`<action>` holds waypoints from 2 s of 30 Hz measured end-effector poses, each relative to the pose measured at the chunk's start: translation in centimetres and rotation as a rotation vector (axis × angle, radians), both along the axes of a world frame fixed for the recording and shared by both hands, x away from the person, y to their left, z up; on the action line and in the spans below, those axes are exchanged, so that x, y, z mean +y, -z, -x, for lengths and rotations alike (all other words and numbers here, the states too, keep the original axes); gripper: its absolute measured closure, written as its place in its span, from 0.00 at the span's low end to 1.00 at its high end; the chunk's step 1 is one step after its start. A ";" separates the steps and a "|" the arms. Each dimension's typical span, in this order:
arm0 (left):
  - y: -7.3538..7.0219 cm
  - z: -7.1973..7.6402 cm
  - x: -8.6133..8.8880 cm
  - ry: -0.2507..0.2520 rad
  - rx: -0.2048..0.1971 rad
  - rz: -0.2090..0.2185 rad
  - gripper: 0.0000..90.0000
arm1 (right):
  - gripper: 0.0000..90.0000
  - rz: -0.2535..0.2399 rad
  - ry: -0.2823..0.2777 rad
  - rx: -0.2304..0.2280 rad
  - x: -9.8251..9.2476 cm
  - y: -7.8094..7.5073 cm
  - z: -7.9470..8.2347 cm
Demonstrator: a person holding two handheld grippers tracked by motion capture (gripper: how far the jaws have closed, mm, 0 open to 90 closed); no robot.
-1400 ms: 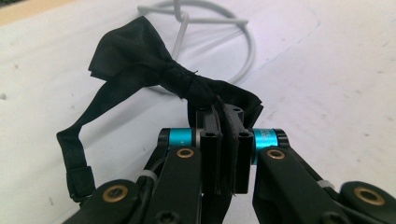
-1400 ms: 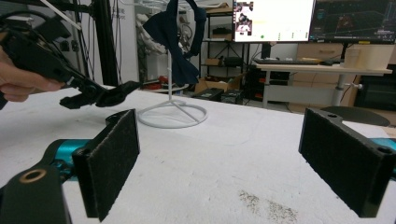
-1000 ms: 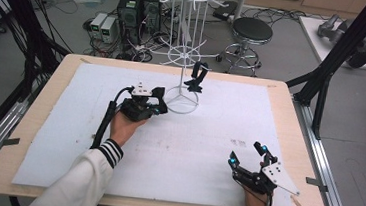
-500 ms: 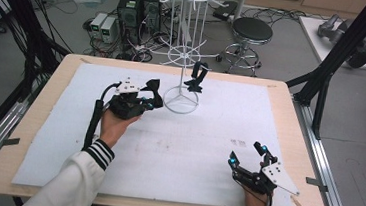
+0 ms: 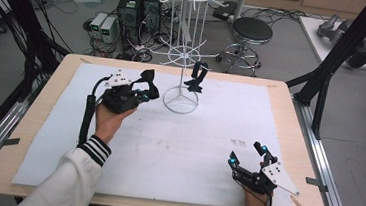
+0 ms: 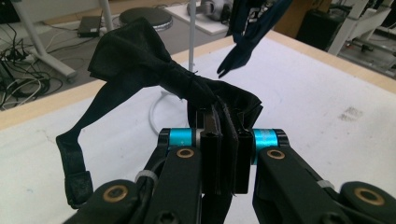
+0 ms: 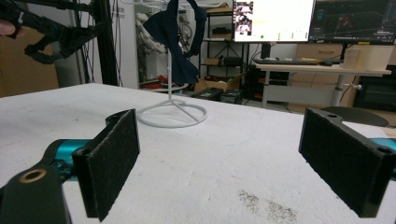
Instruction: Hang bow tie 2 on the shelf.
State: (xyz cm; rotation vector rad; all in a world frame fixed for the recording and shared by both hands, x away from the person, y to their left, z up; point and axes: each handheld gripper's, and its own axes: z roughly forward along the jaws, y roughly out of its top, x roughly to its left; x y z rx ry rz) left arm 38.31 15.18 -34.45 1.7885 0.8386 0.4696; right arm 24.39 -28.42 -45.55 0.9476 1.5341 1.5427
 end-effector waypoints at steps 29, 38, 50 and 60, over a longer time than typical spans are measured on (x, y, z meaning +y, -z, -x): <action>-6.3 -0.1 0.1 0.025 -0.113 0.055 0.95 | 0.13 -0.001 -0.002 0.004 0.1 0.0 0.0; -6.9 -0.3 -0.5 0.033 -0.124 0.063 0.95 | 0.13 0.003 0.000 0.000 0.1 0.0 0.0; -7.4 -0.7 -1.1 0.041 -0.126 0.073 0.95 | 0.13 0.003 0.000 0.001 0.0 0.0 0.0; -7.0 -1.3 -2.1 0.069 -0.111 0.073 0.95 | 0.13 0.001 0.002 -0.001 0.0 0.0 0.0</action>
